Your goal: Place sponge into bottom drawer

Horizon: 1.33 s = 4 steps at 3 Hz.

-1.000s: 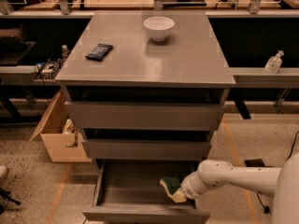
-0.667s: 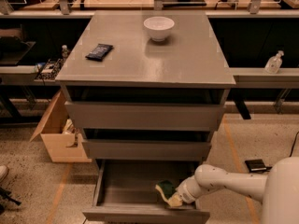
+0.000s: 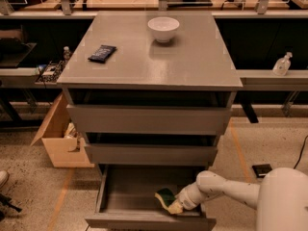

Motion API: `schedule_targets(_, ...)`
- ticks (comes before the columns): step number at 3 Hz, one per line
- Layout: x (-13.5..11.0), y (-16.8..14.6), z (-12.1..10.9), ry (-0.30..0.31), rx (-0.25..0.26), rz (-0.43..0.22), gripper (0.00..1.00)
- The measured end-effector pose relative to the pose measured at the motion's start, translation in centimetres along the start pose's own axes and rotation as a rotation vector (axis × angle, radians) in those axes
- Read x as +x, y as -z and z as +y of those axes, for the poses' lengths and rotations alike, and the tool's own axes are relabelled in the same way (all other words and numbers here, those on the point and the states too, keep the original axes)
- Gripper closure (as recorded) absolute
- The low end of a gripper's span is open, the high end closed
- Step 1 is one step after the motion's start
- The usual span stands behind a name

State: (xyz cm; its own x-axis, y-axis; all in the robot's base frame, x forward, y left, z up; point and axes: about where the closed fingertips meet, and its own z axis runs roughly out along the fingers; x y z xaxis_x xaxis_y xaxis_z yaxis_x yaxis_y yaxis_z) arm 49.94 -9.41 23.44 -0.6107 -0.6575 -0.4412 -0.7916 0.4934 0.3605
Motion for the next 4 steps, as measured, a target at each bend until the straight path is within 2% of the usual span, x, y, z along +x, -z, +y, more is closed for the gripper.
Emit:
schedule_targets(2, -3.7, -3.7, 0.6, 0.045, 0.019, -0.107, 1.0)
schedule_targets(3, -5.6, -6.0, 0.7, 0.022, 0.028, -0.173, 1.0)
schedule_targets(4, -7.4, -8.1, 0.5, 0.002, 0.016, -0.218, 1.0)
